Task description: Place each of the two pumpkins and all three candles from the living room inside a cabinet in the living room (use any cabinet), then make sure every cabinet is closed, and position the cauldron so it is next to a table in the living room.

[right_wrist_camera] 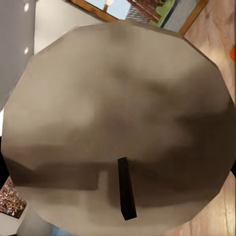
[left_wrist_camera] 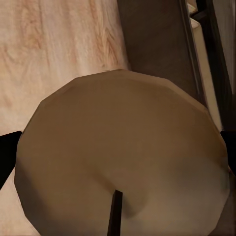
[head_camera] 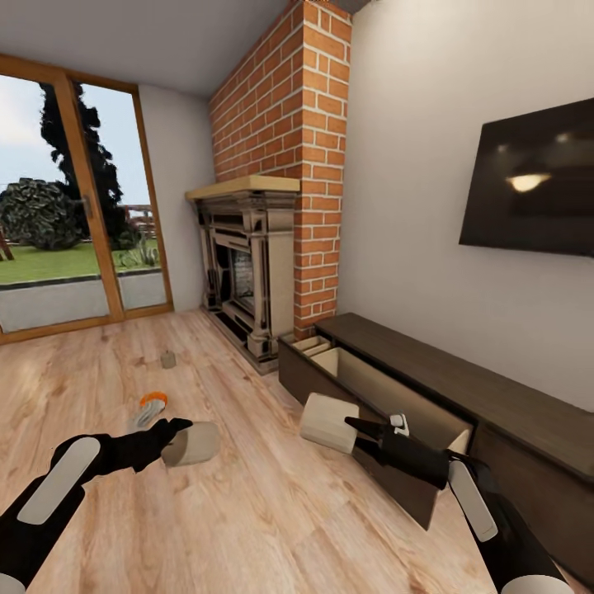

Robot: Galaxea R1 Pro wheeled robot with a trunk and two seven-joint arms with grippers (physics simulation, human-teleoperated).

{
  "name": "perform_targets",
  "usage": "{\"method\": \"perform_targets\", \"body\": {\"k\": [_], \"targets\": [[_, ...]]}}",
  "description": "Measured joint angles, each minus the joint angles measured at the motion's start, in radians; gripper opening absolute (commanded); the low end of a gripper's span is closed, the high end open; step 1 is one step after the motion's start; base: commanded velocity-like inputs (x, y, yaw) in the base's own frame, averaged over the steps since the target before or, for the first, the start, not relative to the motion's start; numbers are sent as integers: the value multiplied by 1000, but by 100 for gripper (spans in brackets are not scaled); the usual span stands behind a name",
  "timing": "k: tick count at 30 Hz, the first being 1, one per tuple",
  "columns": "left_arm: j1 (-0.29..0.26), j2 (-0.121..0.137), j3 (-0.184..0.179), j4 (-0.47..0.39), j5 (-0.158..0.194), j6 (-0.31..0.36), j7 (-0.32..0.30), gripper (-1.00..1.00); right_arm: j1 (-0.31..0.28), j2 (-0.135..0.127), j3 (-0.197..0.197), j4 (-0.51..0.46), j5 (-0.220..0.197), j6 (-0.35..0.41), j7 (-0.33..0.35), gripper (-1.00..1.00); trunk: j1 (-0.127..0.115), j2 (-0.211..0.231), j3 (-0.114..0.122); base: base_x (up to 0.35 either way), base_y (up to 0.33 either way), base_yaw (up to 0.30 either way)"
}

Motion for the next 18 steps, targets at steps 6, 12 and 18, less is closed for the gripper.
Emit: {"method": "perform_targets", "body": {"k": [6, 12, 18], "targets": [[0, 1, -1, -17, 3, -1, -3, -100, 0, 1, 0, 0, -1, 0, 0, -100, 0, 0, 4, 20, 72, -238], [0, 1, -1, -20, 1, 0, -3, -100, 0, 1, 0, 0, 0, 0, -1, -100, 0, 0, 8, 38, 178, -211], [0, 2, -1, -21, 2, 0, -3, -100, 0, 1, 0, 0, -1, 0, 0, -100, 0, 0, 9, 79, 75, -41]]}}
